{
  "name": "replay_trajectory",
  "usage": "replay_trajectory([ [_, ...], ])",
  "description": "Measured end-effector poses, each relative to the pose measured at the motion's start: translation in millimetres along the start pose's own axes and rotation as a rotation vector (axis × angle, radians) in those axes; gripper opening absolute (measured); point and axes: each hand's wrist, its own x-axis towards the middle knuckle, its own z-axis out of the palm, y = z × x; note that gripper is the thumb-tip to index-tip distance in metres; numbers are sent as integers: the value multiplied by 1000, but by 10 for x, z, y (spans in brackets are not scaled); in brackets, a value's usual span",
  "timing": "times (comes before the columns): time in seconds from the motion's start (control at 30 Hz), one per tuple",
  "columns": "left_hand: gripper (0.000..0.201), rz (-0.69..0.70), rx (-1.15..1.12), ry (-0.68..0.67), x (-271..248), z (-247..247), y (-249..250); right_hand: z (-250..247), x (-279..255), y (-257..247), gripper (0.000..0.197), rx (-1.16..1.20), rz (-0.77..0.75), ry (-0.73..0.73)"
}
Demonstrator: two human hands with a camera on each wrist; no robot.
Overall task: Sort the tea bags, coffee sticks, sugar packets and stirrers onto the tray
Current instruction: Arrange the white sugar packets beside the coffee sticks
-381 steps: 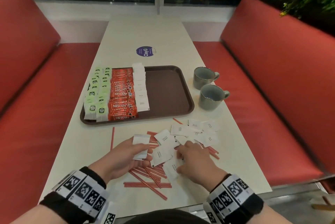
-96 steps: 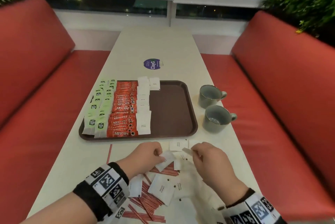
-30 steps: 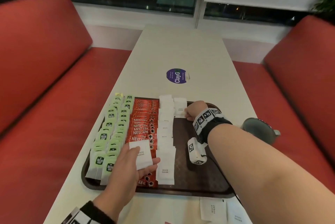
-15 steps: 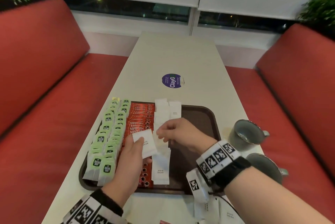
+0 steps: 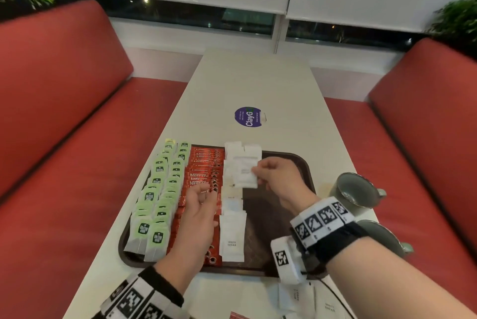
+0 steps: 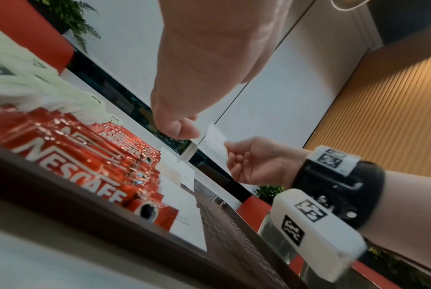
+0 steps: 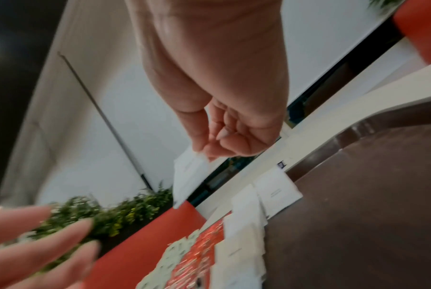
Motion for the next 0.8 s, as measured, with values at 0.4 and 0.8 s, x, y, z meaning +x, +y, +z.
replay_trajectory([
  [0.4,8,-95,-20,89,-16,-281,-141,12,981,328,24,-342,396,-2],
  [0.8,8,-128,-26,108,-196,-498,-151,-45,624,116,16,-337,187,66],
])
